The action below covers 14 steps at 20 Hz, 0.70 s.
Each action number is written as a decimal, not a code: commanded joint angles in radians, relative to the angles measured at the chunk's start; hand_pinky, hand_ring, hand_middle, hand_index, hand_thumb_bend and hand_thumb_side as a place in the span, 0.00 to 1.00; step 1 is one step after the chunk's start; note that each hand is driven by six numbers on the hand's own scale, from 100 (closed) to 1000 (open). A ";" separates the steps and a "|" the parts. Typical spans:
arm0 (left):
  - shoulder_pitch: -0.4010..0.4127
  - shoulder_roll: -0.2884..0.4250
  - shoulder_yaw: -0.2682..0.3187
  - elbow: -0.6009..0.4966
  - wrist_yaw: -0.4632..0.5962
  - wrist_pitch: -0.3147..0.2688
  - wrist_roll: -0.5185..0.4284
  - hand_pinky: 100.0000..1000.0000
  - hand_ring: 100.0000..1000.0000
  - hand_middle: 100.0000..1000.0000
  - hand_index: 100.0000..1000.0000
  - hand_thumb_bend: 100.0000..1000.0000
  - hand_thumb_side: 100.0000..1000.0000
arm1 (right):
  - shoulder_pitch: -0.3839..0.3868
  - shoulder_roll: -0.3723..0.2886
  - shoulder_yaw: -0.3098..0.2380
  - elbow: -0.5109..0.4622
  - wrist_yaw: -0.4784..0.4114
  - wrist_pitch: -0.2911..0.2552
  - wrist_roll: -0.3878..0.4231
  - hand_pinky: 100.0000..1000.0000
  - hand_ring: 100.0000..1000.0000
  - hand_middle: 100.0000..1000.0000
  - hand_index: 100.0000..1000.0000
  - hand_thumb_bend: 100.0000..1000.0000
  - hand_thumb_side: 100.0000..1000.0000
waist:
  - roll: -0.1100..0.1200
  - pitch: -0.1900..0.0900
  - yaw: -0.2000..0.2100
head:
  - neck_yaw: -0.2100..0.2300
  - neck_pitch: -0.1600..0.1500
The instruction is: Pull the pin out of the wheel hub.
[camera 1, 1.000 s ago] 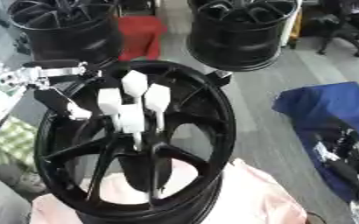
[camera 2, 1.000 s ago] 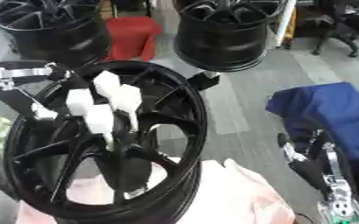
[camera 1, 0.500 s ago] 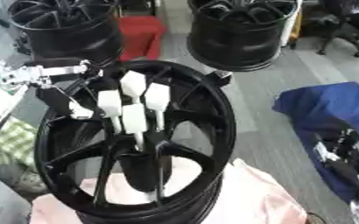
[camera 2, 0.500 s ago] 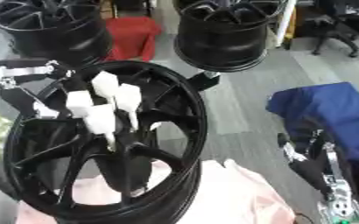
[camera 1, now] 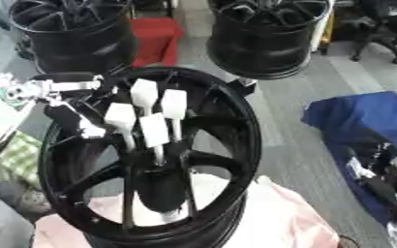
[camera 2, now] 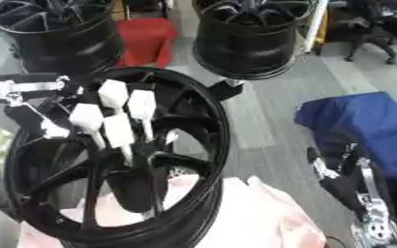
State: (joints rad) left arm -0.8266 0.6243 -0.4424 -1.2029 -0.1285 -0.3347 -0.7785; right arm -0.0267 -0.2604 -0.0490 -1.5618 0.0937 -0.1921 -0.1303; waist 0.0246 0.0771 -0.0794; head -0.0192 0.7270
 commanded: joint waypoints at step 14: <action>-0.048 0.055 0.046 -0.042 0.171 0.004 -0.043 0.42 0.32 0.26 0.44 0.00 0.00 | -0.009 -0.016 -0.004 -0.007 0.001 -0.002 0.001 0.52 0.66 0.71 0.92 0.33 0.36 | 0.000 -0.015 0.003 | 0.002 -0.003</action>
State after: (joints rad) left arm -0.8479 0.6370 -0.4201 -1.2269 0.0242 -0.3170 -0.7941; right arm -0.0264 -0.2604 -0.0490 -1.5614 0.0937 -0.1921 -0.1302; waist 0.0257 0.0771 -0.0781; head -0.0190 0.7270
